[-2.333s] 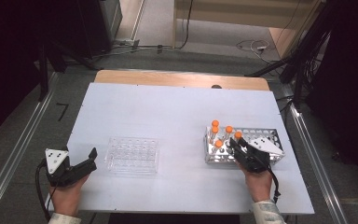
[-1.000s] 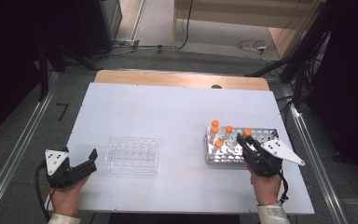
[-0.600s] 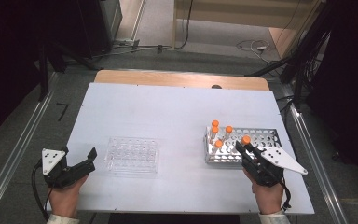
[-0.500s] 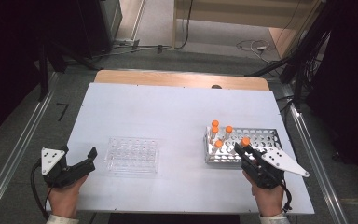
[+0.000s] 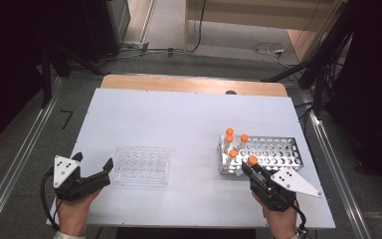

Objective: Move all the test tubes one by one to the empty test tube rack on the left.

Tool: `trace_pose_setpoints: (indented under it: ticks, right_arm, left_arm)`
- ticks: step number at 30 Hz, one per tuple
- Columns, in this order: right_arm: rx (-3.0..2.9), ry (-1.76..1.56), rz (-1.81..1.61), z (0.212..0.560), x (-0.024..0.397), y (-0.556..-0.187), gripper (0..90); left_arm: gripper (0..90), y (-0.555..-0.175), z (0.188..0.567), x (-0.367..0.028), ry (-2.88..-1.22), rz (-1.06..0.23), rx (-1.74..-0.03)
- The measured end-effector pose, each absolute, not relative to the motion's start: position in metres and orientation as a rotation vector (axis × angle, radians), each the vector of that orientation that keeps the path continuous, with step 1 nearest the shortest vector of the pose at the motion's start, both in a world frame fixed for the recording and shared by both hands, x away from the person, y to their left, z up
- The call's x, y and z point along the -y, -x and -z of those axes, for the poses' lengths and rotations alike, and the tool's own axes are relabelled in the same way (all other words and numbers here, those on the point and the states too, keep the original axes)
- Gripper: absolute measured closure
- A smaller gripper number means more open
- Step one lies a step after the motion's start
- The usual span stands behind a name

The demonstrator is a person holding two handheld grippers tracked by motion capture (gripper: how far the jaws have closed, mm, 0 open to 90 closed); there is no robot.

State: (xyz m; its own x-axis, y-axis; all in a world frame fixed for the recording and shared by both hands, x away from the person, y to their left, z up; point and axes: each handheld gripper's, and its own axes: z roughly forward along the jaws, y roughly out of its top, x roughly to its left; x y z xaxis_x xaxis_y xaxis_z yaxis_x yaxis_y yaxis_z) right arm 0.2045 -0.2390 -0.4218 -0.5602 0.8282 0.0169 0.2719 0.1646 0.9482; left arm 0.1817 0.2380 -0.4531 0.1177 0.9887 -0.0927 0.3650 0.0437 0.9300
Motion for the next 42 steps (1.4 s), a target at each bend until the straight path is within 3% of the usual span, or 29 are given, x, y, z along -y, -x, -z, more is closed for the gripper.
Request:
trace_pose_setpoints:
  ticks: [42]
  right_arm:
    - [-2.15, -0.918, -1.418, 0.444, 0.164, -0.217, 71.6]
  left_arm:
    - [6.4, -0.195, 0.435, -0.188, -1.563, -0.682, -1.25]
